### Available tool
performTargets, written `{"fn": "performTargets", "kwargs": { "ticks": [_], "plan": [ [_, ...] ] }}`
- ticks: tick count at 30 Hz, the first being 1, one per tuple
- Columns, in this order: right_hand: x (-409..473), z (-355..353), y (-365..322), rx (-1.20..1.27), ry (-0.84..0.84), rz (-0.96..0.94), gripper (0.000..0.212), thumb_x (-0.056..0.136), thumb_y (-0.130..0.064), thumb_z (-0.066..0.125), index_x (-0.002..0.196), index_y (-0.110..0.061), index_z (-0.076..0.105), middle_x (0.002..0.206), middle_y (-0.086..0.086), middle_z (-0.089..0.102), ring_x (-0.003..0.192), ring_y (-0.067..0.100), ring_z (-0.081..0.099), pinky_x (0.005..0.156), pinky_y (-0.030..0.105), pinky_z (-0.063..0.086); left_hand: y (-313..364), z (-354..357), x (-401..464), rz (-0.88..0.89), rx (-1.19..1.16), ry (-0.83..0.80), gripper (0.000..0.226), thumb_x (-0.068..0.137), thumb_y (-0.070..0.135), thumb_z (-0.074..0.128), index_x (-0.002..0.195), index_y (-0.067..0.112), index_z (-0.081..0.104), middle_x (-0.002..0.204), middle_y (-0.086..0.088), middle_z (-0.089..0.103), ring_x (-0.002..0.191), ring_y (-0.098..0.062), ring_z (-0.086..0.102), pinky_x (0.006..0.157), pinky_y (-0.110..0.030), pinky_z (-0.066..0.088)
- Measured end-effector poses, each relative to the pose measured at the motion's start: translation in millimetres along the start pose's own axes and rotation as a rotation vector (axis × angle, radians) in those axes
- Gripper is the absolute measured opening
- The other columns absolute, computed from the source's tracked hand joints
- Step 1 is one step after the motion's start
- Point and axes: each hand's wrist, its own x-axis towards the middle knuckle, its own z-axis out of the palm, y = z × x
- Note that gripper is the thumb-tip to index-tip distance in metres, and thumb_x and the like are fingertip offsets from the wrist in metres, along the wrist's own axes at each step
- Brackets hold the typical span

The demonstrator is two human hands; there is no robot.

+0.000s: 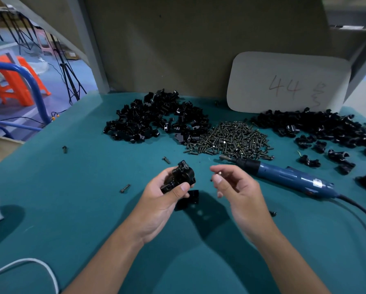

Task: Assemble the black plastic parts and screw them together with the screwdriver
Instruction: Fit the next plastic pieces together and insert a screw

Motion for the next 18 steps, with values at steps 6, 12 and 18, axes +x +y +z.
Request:
{"fn": "performTargets", "kwargs": {
  "ticks": [6, 12, 18],
  "plan": [
    [-7.5, 10.5, 1.7, -0.062, 0.073, -0.142, 0.015, 0.085, -0.020, 0.075, 0.095, -0.031, 0.074, 0.094, -0.003, 0.078, 0.088, 0.015, 0.074, 0.075, 0.024, 0.057, 0.0, 1.1, -3.1, -0.024, 0.041, -0.053, 0.042, 0.086, 0.007, 0.067, 0.126, -0.001, 0.058, 0.123, -0.015, 0.069, 0.112, -0.019, 0.066, 0.087, -0.026, 0.054],
    [-8.9, 9.7, 6.7, -0.302, 0.089, -0.258, 0.016, 0.086, -0.019, 0.079, 0.091, -0.033, 0.075, 0.091, -0.013, 0.076, 0.086, 0.010, 0.073, 0.077, 0.022, 0.056, -0.5, 3.0, -3.9, -0.030, 0.040, -0.074, 0.042, 0.085, 0.005, 0.066, 0.125, -0.002, 0.058, 0.116, -0.011, 0.070, 0.107, -0.019, 0.065, 0.086, -0.025, 0.054],
    [-5.5, 2.3, 9.6, -0.617, 0.044, -0.514, 0.013, 0.087, -0.012, 0.077, 0.099, -0.011, 0.079, 0.094, -0.010, 0.074, 0.089, -0.002, 0.067, 0.080, 0.012, 0.050, -1.4, 3.1, -4.4, -0.043, 0.072, -0.052, 0.042, 0.084, 0.003, 0.073, 0.123, 0.000, 0.058, 0.106, -0.006, 0.070, 0.095, -0.017, 0.064, 0.085, -0.023, 0.054]
  ]
}}
